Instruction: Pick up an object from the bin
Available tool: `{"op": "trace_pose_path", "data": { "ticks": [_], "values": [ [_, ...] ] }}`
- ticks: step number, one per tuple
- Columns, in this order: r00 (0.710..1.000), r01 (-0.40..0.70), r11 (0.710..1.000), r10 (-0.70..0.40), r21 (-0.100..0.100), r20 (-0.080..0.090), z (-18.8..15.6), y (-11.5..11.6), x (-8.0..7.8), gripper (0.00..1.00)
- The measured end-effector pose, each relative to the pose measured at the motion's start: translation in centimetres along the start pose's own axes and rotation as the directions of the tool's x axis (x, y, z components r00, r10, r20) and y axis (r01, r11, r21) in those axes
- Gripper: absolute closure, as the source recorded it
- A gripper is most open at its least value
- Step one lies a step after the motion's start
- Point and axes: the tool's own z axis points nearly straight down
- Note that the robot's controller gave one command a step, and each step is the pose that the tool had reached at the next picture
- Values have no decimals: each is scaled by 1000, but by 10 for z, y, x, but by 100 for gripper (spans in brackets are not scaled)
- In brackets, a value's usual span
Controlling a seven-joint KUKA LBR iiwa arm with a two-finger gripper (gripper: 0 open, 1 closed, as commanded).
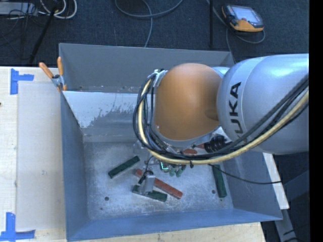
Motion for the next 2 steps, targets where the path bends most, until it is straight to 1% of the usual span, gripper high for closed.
{"op": "trace_pose_path", "data": {
  "ticks": [1, 2],
  "values": [
    [991, 134, 991, -134, 0, 7, 168, 9, -88, 0],
    [992, 122, 993, -122, -2, 11, 131, 4, -82, 0]
  ]
}}
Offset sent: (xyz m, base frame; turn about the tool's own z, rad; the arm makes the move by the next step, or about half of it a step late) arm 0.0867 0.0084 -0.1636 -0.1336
